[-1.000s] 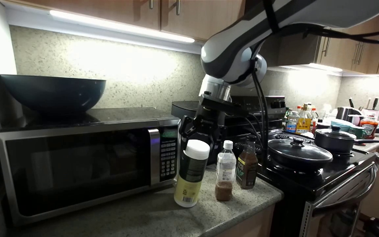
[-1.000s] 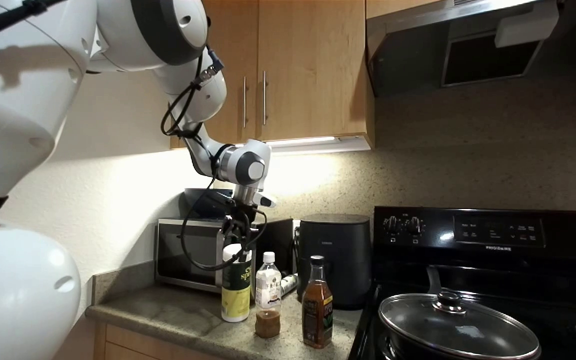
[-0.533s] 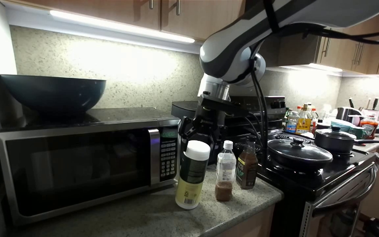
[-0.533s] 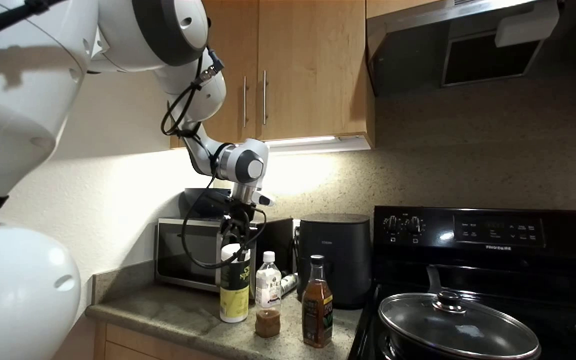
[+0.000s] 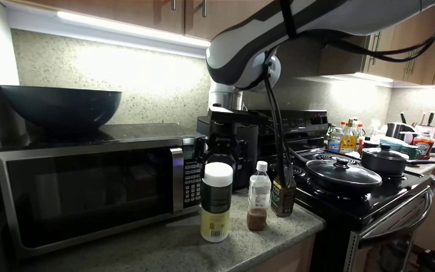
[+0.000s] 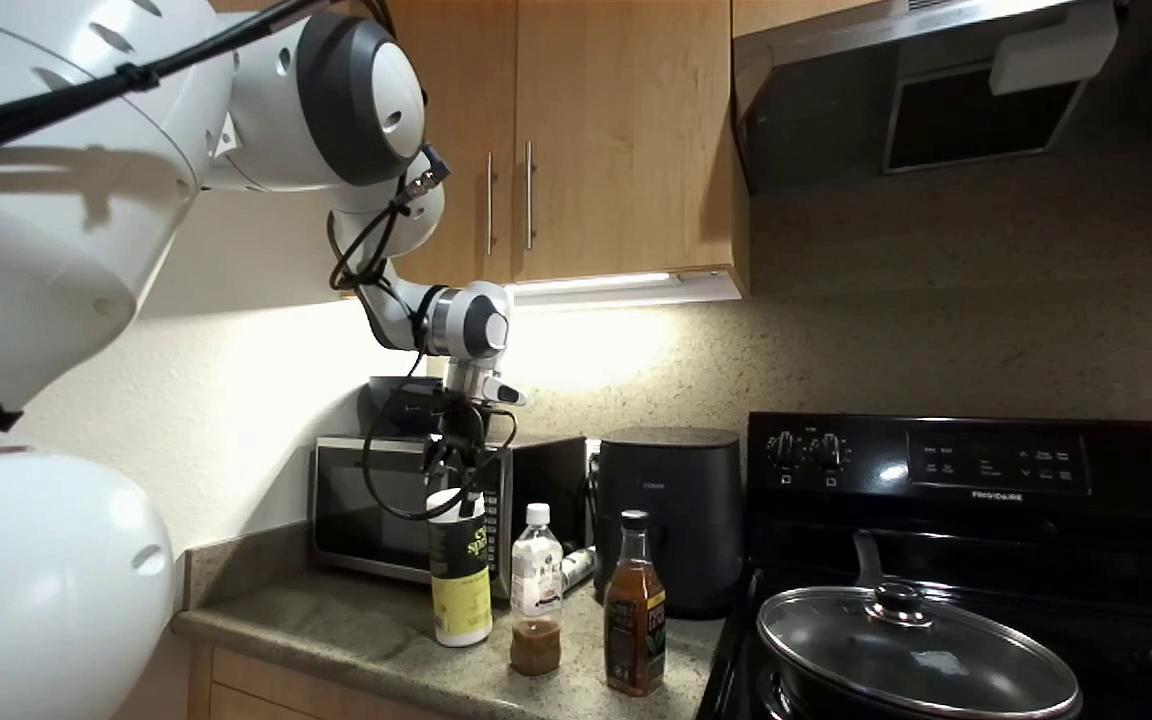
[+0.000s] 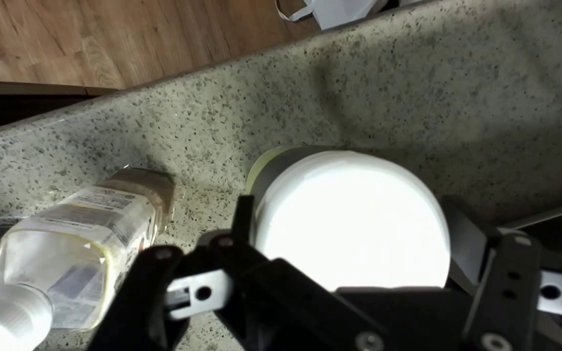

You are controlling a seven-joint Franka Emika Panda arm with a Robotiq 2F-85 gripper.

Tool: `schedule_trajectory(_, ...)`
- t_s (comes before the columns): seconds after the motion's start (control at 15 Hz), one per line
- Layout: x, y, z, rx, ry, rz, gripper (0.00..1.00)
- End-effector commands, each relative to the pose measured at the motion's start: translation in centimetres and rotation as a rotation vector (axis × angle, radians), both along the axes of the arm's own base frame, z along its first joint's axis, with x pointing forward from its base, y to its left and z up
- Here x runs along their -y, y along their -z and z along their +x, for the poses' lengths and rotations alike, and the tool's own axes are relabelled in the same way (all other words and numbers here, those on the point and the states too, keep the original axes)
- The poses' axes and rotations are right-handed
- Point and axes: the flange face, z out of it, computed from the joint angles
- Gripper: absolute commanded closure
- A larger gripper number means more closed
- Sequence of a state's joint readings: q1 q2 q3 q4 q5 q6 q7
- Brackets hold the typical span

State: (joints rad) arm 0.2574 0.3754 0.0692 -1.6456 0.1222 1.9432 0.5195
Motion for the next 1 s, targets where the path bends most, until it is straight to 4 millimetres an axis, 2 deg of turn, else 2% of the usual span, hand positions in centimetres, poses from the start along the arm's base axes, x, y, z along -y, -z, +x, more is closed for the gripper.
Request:
schedule_trajectory(0.0,-0.9,-0.9,-0.3,-0.009,0.002,-0.034,0.32)
schedule_trajectory(0.33,0.0,-0.7,-0.5,0.005,0.003,-0.030,0.32)
schedule_trajectory(0.4,0.2,-0.5,-0.4,-0.003,0.002,-0.024,0.02)
schedule_trajectory(0.8,1.2,-0.5,0.1,-0.004,0.034,-0.008,0.00)
schedule_trajectory(0.93,1.2,-1.2,-0.1,0.015,0.039,-0.017,0.00)
